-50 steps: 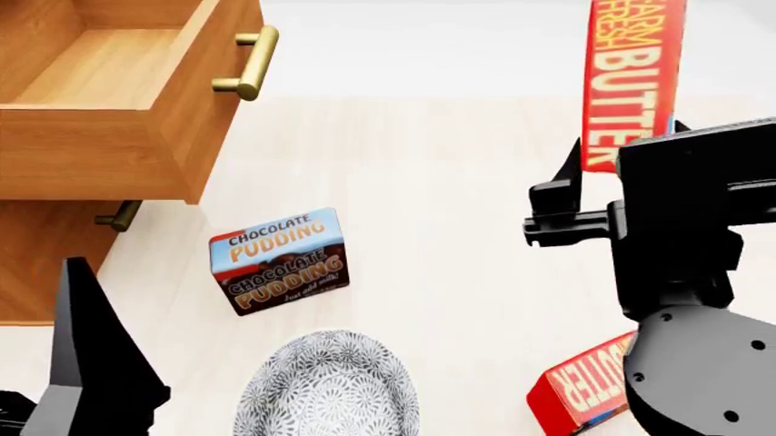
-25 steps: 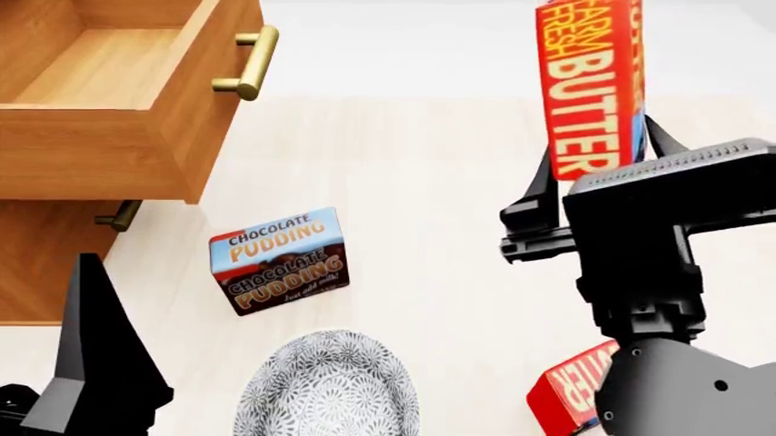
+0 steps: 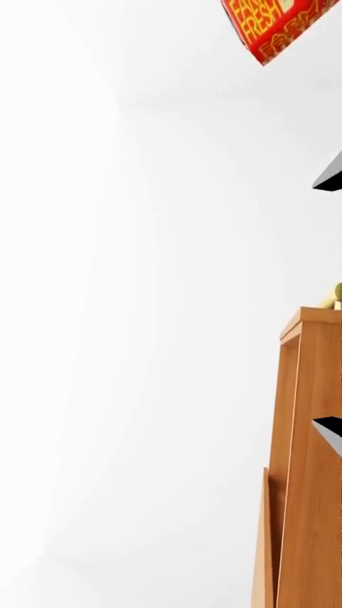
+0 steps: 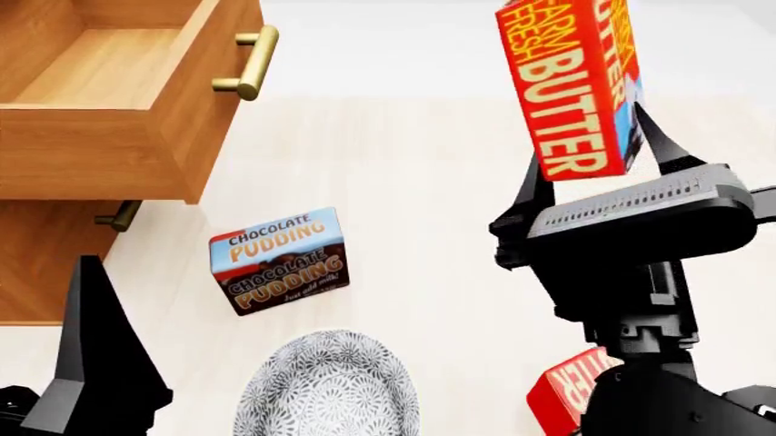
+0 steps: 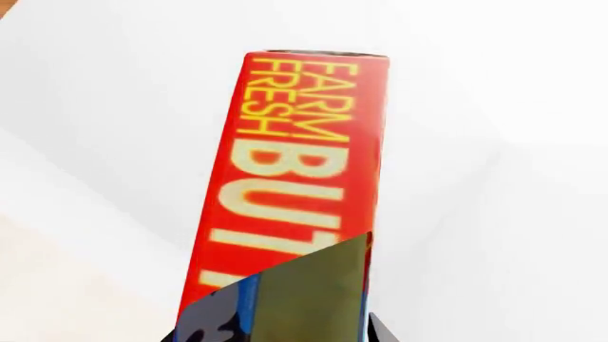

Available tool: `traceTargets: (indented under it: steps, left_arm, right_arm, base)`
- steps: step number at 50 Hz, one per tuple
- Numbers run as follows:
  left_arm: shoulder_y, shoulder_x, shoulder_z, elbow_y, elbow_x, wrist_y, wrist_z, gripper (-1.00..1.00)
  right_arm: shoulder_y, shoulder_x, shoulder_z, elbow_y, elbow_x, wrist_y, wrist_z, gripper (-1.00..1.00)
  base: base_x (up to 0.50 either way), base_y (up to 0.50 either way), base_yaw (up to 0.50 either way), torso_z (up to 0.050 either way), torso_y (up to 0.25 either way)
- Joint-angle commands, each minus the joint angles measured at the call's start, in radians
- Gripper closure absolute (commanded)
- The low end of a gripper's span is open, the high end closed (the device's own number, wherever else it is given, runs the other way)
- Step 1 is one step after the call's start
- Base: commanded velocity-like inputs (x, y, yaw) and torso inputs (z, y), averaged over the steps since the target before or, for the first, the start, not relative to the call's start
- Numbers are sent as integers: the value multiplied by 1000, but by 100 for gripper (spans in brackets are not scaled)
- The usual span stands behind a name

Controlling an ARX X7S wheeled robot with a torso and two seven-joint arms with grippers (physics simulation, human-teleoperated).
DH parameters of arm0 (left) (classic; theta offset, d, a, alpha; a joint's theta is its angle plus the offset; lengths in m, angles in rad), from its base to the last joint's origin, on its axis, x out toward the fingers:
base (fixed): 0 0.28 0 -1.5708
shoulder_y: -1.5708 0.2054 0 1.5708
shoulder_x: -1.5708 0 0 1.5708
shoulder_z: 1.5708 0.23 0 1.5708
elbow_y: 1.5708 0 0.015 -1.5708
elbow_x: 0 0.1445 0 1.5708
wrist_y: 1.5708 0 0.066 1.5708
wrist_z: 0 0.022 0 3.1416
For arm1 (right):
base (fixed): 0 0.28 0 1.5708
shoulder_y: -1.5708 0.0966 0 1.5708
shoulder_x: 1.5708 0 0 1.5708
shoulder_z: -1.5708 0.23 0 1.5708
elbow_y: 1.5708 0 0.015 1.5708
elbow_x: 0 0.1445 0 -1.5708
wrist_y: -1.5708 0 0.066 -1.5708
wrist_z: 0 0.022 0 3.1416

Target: Put the butter at the front in the top drawer of the cabinet and close it.

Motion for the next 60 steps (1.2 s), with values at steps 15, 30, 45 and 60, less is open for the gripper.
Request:
traceTargets:
  steps: [15,30,45,60]
  left_arm:
    - [6,6,-1,-8,-2,10,6,-100]
    - [9,7,-4,-9,-5,16,10,-100]
    - [19,4,-11,-3,-8,19,10,-100]
    - [31,4,-16,-1,-9,32,15,-100]
  right_arm:
    - [135,69,-320,102,-331,-89,-42,100]
    - [269,81,-584,72,-532,-2,-30,100]
    - [347,99,-793,81,-690,-20,-19,100]
    - [394,106,-907,107,-767,-82,-41,100]
  base:
    - [0,0,0,0,1]
    - [0,0,0,1,1]
    - [0,0,0,1,1]
    - [0,0,0,0,1]
